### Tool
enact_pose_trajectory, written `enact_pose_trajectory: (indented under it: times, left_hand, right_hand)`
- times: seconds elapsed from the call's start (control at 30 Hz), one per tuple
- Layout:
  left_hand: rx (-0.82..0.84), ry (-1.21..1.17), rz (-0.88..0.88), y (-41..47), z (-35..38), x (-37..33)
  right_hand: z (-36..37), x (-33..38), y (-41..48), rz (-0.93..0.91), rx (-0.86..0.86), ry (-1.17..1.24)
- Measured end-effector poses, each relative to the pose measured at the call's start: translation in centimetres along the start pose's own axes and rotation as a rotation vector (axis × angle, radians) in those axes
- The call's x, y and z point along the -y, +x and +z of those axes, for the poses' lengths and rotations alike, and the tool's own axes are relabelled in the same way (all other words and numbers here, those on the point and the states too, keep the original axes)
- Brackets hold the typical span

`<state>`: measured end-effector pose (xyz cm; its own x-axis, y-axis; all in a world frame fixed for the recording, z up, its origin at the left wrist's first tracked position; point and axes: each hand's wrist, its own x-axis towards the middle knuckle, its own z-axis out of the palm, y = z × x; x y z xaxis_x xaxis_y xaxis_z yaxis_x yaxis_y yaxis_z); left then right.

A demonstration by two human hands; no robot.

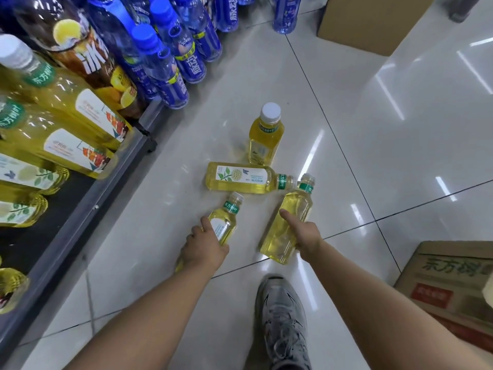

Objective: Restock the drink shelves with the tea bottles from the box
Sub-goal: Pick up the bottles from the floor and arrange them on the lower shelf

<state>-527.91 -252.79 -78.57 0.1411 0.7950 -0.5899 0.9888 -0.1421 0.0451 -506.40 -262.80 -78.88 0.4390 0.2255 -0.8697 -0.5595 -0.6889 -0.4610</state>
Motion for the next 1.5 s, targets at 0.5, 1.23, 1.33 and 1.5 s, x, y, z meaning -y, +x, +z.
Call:
enact_pose_trajectory:
  times: [0.5,1.23,1.33,1.5]
  left_hand:
    - [-0.175,-0.428,-0.140,-8.0,-8.5,5.2]
    - [-0.884,-1.367,-0.457,-9.2,-23.4,22.2]
    - [-0.939,-1.399,-0.488,-7.4,-22.9,22.3]
    - [-0.893,-1.428,-0.507,-4.5,-21.1,22.0]
  right_hand:
    - [3.6,2.5,-10.0,-0.277,-0.022,-0.110]
    - [32.7,8.9,-29.6,-1.042,0.489,-0.412]
    - [35.1,8.5,-28.9,-1.049,0.466,-0.436]
    - [36.7,8.0,-26.8,-1.085,0.388,-0.621]
